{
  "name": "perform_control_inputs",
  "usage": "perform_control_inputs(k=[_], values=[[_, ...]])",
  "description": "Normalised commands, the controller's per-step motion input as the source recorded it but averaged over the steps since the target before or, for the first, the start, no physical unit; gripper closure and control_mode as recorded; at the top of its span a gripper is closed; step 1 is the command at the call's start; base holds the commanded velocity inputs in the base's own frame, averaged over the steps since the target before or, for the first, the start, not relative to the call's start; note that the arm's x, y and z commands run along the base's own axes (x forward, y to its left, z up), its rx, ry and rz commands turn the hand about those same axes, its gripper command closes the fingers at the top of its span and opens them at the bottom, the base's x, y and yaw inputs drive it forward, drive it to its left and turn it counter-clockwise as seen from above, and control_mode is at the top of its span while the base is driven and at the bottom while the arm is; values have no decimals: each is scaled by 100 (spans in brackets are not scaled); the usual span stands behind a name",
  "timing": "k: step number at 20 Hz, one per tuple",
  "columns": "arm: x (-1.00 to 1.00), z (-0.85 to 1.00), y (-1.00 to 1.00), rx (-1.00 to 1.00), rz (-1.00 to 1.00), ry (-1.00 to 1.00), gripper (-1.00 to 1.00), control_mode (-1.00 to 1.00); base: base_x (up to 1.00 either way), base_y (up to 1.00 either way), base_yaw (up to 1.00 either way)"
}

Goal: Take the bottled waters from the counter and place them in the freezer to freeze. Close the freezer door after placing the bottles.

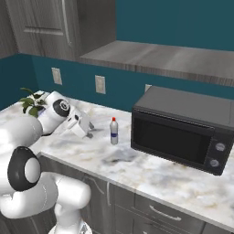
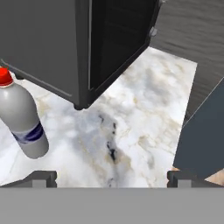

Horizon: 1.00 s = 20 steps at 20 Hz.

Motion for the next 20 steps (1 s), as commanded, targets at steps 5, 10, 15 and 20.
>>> perform_control_inputs(k=[5, 10, 15, 20], values=[[0, -24, -31, -11, -10, 0, -100, -100, 0, 0, 0], [25, -5, 0, -6, -10, 0, -100, -100, 0, 0, 0], [44, 0, 0, -8, -7, 0, -100, -100, 0, 0, 0], [14, 0, 0, -5, -2, 0, -100, -100, 0, 0, 0]])
